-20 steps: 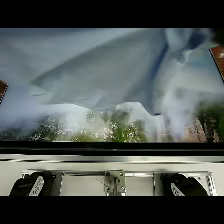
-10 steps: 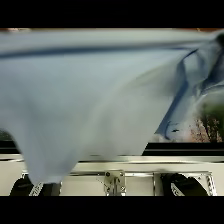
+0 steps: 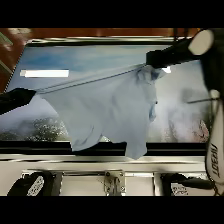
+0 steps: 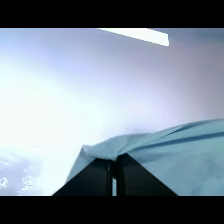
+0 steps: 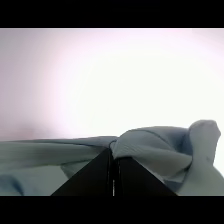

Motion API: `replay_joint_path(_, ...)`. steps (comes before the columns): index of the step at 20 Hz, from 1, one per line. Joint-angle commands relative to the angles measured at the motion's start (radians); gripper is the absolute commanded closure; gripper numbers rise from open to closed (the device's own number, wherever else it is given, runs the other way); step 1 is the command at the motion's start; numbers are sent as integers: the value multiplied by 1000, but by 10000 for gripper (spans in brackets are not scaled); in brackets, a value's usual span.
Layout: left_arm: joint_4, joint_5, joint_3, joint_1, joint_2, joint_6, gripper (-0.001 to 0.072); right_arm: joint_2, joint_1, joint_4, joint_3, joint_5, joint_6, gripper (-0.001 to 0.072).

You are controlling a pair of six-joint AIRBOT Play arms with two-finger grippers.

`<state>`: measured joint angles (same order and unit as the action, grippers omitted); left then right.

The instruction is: Fold the shirts.

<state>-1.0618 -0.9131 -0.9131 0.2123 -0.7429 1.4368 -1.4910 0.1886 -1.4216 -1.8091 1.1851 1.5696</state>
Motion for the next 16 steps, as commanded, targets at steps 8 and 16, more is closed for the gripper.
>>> replay_joint_path(8, 209, 88, 38, -2, -541, 20, 465, -399, -3, 312, -2, -137, 93, 349)
replay_joint_path(16, -83, -471, -98, 235, -503, -6, 324, -205, -245, -39, -1, 402, -111, 235)
